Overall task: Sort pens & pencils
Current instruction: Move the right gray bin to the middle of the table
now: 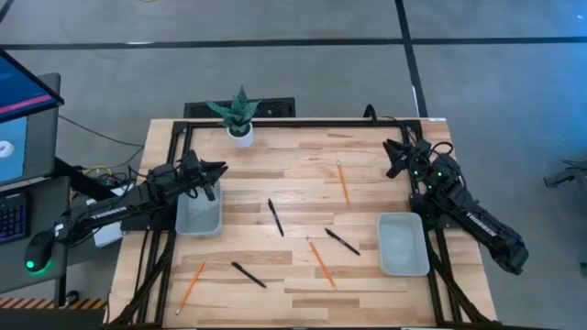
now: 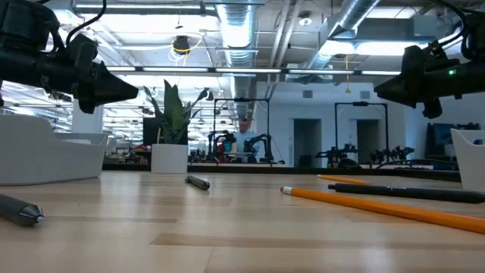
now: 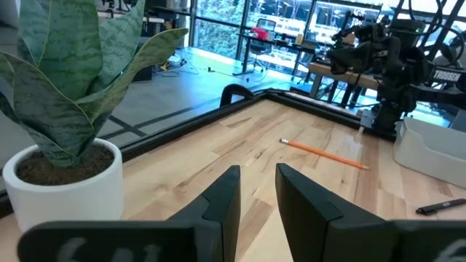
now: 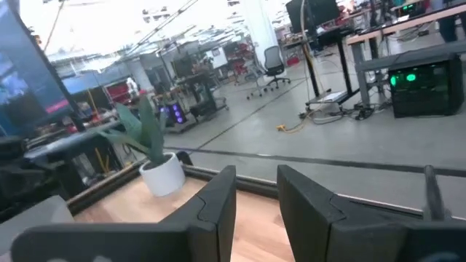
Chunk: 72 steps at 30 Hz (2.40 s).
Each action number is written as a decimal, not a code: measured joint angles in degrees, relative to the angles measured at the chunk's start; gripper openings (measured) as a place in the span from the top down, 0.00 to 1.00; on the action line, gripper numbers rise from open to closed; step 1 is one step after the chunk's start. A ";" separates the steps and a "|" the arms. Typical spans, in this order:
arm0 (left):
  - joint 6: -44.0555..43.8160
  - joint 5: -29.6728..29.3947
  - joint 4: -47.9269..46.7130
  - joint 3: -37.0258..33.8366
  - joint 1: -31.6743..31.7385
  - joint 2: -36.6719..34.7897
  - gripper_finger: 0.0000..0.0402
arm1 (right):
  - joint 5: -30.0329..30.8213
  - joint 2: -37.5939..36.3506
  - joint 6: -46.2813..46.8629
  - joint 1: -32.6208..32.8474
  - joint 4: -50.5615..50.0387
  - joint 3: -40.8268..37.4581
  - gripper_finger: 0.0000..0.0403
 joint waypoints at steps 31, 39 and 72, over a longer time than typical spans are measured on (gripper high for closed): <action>0.24 -4.49 0.63 -0.02 0.02 0.00 0.80 | -2.34 -0.02 6.83 0.01 7.73 3.24 0.37; -1.66 -4.48 0.61 0.00 0.02 0.00 0.80 | -10.99 1.88 0.08 0.16 -5.42 10.68 0.37; -1.55 -4.48 0.61 -0.02 0.02 0.00 0.80 | -10.96 47.75 0.82 27.16 -70.49 58.76 0.37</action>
